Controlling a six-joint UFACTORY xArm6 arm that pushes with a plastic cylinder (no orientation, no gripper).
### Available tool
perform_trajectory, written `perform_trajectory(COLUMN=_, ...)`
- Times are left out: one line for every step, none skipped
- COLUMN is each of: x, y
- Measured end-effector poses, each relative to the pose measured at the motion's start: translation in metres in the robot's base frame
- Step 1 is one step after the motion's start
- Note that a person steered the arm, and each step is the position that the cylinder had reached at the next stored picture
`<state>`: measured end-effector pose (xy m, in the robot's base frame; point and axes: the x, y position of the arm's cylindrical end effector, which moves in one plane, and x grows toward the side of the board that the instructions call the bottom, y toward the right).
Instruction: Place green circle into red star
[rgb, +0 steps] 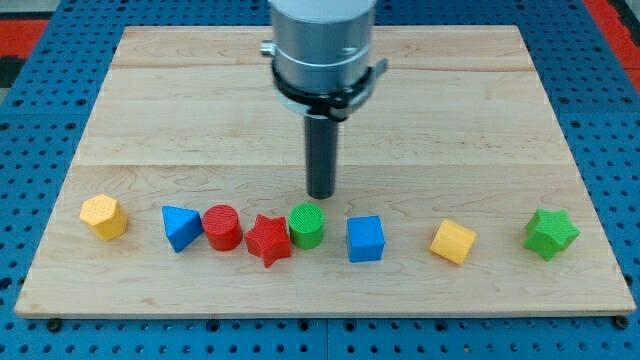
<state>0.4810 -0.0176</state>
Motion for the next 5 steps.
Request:
perform_trajectory(x=0.017, y=-0.003)
perform_trajectory(x=0.034, y=-0.001)
perform_trajectory(x=0.033, y=-0.002)
perform_trajectory(x=0.014, y=-0.002)
perform_trajectory(x=-0.032, y=0.037)
